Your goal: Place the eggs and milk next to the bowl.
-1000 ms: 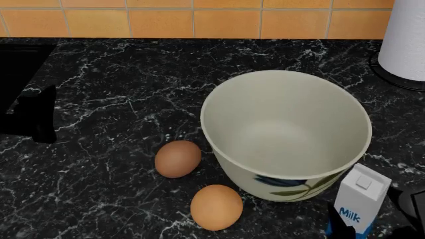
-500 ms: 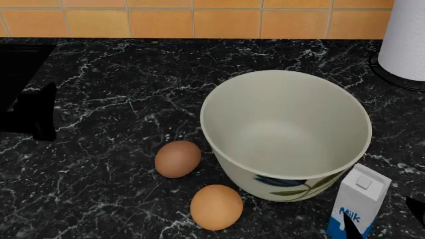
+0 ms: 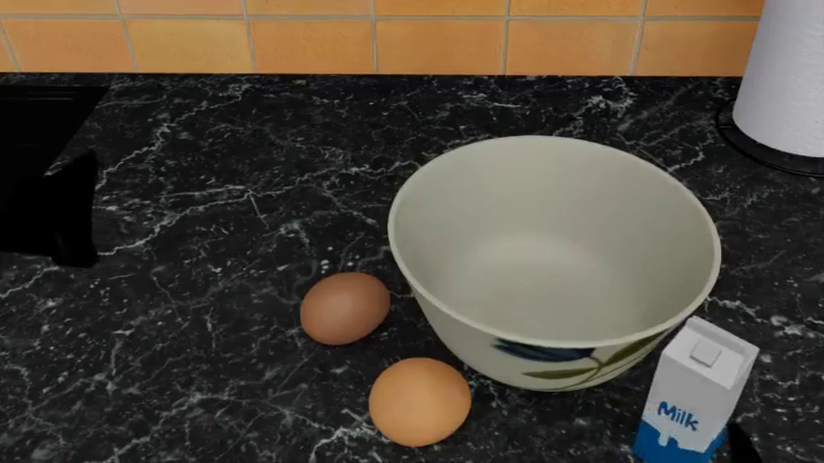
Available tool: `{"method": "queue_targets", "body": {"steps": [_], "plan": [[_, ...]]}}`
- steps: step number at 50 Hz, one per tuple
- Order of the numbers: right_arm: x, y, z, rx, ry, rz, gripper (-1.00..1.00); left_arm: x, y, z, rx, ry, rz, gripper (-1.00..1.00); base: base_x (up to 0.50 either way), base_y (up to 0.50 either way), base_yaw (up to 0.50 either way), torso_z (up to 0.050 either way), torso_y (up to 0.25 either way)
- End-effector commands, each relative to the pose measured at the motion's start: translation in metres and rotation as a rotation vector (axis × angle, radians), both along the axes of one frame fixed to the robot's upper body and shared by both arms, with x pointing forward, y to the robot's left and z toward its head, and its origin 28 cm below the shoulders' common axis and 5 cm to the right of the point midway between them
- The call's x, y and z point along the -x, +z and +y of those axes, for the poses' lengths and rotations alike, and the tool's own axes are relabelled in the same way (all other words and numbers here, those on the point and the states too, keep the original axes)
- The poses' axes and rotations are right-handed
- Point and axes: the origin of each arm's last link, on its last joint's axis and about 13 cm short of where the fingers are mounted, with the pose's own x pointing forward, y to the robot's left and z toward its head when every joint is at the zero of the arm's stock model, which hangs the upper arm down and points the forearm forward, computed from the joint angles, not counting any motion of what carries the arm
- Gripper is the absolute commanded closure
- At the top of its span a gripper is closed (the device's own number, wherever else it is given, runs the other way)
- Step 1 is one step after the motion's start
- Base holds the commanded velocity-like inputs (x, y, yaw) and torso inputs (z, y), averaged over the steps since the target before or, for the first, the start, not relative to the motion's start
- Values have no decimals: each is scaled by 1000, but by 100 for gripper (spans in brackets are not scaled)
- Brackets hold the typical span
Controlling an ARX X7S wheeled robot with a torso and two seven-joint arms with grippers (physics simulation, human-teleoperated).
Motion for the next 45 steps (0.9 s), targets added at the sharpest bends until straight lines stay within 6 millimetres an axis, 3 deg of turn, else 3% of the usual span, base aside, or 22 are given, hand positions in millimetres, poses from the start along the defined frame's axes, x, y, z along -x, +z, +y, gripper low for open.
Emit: {"method": "queue_targets", "body": {"steps": [1, 14, 31, 45], "plan": [[17, 17, -4, 16, -51, -49, -100, 6, 4, 2, 13, -8, -25, -100, 0, 0, 0, 0, 0], [33, 32, -12, 30, -130, -94, -100, 15, 14, 8, 3, -19, -76, -100, 0, 0, 0, 0, 0], [71, 52, -18, 22, -301, -184, -100, 34, 32, 21, -20, -6, -142, -100, 0, 0, 0, 0, 0], [99, 51, -25, 1, -383, -225, -100, 54, 45, 30, -11, 31, -191, -100, 0, 0, 0, 0, 0]]}}
